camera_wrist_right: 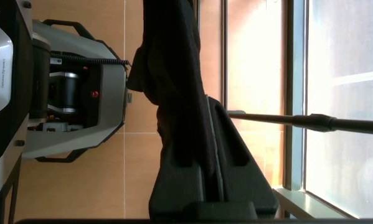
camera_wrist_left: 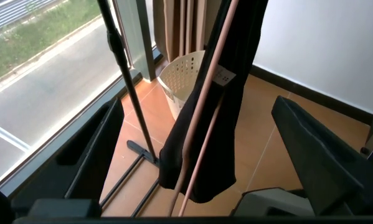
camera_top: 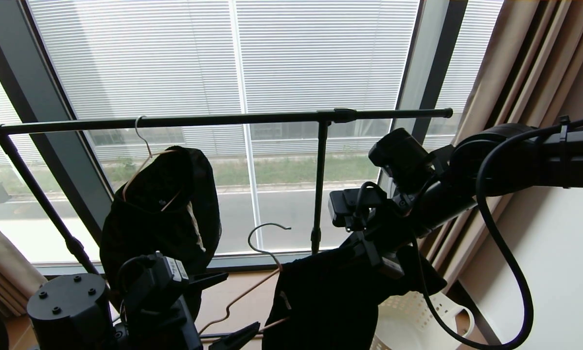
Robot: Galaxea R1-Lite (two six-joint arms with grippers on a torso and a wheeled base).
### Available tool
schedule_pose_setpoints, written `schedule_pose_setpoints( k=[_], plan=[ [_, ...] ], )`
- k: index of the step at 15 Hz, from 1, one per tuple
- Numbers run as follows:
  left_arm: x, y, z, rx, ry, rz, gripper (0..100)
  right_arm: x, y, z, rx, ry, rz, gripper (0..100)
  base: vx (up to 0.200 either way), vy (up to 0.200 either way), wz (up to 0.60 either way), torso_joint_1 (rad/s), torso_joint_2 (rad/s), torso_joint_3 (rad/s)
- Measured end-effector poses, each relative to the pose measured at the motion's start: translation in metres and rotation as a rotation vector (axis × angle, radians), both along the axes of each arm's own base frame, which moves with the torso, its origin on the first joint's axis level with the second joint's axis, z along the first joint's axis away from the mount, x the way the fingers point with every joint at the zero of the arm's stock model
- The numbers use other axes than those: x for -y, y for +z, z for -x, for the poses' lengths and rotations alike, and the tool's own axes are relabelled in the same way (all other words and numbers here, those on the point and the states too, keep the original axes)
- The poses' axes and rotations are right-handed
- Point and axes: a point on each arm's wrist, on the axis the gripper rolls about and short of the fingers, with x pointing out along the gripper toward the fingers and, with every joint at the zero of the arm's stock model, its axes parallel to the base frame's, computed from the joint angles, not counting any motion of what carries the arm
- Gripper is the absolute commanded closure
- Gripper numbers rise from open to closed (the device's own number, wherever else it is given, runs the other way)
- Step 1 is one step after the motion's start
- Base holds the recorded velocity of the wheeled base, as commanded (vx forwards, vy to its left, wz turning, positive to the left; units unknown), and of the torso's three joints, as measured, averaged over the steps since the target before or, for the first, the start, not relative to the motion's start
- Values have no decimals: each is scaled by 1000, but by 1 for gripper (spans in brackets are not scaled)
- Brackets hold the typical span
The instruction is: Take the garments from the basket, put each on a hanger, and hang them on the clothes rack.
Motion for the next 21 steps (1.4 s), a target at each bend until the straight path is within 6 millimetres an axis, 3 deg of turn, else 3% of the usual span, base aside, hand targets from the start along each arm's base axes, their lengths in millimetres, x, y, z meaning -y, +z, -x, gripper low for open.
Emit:
schedule_pose_setpoints(
  k=[5,13,21],
  plan=[
    [-19,11,-17,-43,47,125,0,22,14,-8,30,-83,-27,100,0,0,0,0,0,0],
    [-78,-4,-42,-132,-84,208,0,54,38,-15,63,-150,-154,100,0,0,0,0,0,0],
    [-81,-30,-50,-164,-83,158,0,71,71,7,71,-101,-301,100,0,0,0,0,0,0]
  ],
)
